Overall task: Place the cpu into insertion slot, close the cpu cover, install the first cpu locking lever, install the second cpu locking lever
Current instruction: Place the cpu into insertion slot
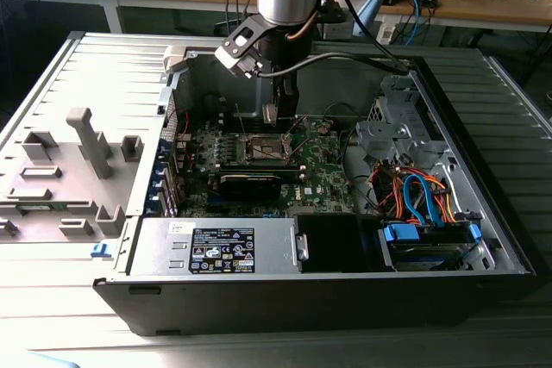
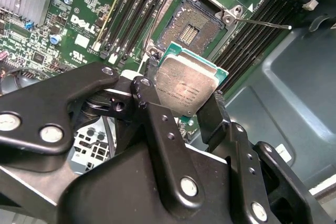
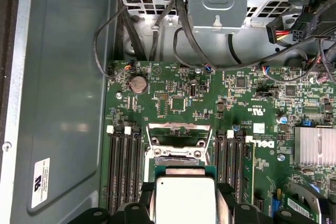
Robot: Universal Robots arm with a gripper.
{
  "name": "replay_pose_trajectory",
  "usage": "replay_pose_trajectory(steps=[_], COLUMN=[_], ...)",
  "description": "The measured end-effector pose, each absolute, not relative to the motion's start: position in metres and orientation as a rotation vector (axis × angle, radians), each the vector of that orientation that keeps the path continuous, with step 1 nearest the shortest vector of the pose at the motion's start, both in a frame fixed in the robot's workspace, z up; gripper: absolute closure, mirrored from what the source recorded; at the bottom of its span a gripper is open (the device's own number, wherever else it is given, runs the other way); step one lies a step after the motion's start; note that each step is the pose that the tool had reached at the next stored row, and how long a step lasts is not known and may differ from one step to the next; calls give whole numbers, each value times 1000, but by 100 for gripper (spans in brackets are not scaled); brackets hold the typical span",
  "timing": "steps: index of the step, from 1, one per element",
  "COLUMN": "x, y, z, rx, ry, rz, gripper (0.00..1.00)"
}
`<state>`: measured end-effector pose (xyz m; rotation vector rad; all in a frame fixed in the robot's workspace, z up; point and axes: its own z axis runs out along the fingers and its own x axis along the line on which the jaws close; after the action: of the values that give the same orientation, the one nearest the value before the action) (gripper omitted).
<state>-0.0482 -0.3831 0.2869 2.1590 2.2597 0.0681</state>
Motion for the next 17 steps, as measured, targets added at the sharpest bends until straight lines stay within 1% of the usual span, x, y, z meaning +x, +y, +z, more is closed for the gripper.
replay_pose_trajectory(steps=[17], x=[-48], y=[-383], z=[282], rx=[2158], ry=[2259], rz=[66], gripper=[45])
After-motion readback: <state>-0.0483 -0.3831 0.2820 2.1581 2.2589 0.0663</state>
